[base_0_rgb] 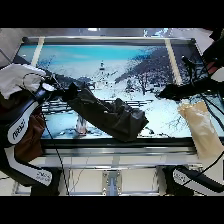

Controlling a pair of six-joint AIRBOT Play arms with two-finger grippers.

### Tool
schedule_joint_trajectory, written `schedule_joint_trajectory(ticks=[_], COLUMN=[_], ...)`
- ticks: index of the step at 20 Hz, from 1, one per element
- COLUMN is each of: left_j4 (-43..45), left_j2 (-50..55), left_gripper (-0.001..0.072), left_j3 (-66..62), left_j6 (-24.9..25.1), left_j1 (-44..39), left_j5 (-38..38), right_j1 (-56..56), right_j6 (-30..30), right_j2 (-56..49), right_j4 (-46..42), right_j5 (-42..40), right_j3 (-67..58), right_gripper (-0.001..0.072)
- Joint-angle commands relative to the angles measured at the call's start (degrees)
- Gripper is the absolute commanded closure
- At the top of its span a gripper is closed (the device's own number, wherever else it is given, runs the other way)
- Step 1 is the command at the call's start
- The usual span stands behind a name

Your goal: Fold the shirts.

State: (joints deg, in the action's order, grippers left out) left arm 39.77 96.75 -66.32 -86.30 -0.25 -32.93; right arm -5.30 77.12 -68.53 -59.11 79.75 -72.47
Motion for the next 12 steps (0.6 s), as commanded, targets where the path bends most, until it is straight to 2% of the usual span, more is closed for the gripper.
schedule_joint_trajectory(ticks=[1, 3, 5, 9, 12], left_j4=[-0.4, -0.4, -0.4, -0.4, -0.4], left_j2=[1.3, 1.3, 1.3, 1.3, 1.3], left_gripper=[0.0696, 0.0696, 0.0696, 0.0696, 0.0696], left_j3=[-0.3, -0.3, -0.4, -0.4, -0.4], left_j6=[1.1, 1.7, 1.7, 1.7, 2.0], left_j1=[0.0, 0.0, 0.0, 0.0, 0.0], left_j5=[0.9, 0.8, 0.8, 0.4, 0.4], right_j1=[7.9, 12.7, 17.1, 22.6, 24.4], right_j6=[-0.2, -0.3, -0.3, -0.2, -0.2], right_j2=[-2.5, -7.3, -13.4, -23.2, -27.2], right_j4=[-5.2, -5.4, -5.2, -2.3, -1.7], right_j5=[-6.8, -8.2, -11.6, -20.1, -21.3], right_j3=[1.1, 1.1, 1.0, -0.9, -4.0], right_gripper=[0.0398, 0.0358, 0.0264, 0.0251, 0.0251])
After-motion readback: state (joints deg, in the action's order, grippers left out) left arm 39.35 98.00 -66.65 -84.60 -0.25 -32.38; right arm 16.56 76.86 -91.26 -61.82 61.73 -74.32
